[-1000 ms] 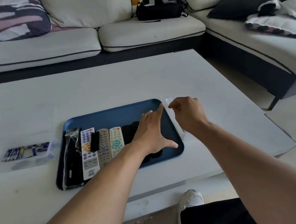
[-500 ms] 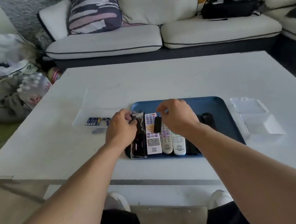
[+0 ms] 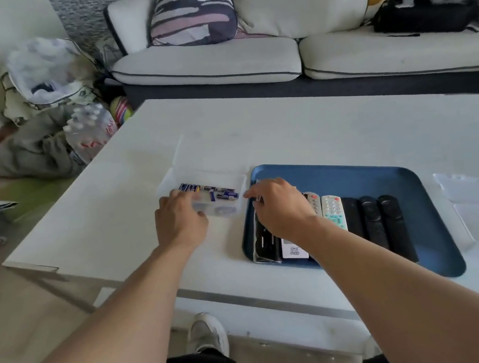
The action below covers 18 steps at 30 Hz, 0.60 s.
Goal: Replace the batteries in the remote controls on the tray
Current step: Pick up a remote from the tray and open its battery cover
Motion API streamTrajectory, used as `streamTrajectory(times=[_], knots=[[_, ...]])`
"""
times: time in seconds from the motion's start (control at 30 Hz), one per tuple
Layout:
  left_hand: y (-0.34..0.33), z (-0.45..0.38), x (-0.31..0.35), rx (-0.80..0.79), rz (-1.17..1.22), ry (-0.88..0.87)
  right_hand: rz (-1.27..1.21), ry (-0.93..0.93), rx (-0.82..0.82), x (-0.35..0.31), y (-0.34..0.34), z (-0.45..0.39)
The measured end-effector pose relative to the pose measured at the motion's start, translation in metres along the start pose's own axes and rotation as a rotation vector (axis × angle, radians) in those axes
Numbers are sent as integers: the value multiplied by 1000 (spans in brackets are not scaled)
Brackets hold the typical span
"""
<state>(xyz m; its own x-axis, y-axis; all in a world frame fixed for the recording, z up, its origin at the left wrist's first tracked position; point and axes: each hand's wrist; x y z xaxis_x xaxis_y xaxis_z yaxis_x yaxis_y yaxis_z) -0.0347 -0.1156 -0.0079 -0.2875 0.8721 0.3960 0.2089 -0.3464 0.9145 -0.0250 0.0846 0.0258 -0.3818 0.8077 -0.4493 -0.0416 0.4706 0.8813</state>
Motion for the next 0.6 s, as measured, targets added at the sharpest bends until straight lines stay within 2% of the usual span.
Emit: streamTrajectory(times=[0.27, 0.4, 0.5, 0.6], knots=[[23, -7, -8, -78, 16, 11, 12, 9, 7, -10, -17, -36], [28, -8, -13, -92, -12, -5, 105, 5, -108, -26, -27, -53], [27, -10, -19, -91, -16, -10, 284, -6, -238, -37, -38, -59], [26, -13, -25, -78, -27, -43, 397, 1, -266, -43, -40, -65]])
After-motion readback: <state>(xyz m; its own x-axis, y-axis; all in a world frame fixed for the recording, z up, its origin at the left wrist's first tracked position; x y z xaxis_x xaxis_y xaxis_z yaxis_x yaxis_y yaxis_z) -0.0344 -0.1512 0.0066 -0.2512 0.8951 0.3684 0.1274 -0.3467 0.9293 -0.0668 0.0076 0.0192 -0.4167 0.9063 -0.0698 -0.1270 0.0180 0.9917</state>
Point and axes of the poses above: each hand's wrist, its own z-axis away from the middle knuckle, its own y-axis out of the back of the hand, x = y × z, and after that the axes turned 8 degrees about y, right-handed
